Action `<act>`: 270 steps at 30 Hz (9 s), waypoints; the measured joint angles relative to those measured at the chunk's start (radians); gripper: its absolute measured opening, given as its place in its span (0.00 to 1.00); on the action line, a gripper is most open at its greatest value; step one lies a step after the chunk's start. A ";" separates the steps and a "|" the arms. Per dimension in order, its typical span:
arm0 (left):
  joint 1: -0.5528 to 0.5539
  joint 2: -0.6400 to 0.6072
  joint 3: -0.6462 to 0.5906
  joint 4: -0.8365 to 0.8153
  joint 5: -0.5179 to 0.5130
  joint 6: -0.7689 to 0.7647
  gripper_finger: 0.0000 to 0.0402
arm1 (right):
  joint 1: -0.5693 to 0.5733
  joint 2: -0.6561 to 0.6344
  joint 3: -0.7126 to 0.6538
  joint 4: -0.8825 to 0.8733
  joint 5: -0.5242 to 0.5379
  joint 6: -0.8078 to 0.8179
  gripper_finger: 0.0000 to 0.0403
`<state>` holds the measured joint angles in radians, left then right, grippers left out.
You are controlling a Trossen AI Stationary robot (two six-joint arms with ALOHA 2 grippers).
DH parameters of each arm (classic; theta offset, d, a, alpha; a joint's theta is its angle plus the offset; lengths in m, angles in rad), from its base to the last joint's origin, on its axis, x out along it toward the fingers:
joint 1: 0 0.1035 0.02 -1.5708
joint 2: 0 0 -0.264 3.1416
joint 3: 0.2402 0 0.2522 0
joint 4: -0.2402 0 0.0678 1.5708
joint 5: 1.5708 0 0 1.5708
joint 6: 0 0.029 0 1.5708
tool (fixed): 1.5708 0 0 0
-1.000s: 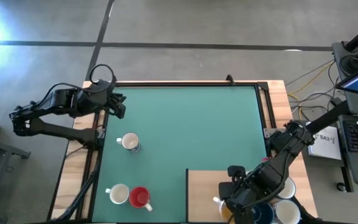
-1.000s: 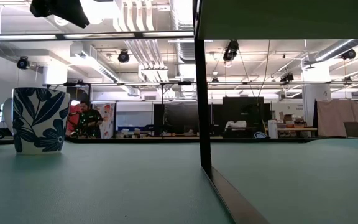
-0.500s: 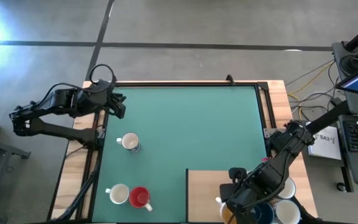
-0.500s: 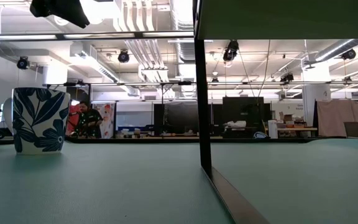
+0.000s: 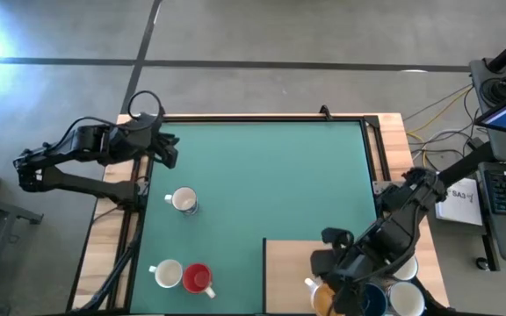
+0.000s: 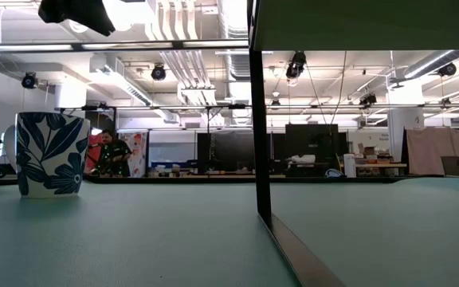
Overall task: Place coffee mugs
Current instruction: Put the blue patterned mug on the shelf
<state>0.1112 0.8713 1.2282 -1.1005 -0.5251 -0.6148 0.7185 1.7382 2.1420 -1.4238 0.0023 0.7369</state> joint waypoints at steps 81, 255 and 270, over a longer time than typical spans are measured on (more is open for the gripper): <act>-0.261 0.655 0.202 0.273 -0.123 -0.086 0.02 | -0.464 -0.008 -0.011 0.217 0.444 -0.075 0.34; -0.281 0.187 0.198 -0.154 0.086 0.213 0.27 | -0.725 0.079 -0.681 0.683 -0.124 0.068 0.04; -0.281 0.177 0.196 -0.168 0.086 0.129 0.27 | -0.675 0.069 -0.324 0.152 -0.081 -0.042 0.04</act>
<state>-0.1696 1.0481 1.4238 -1.2684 -0.4391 -0.4862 0.0432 1.8072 1.8181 -1.2714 -0.0788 0.6952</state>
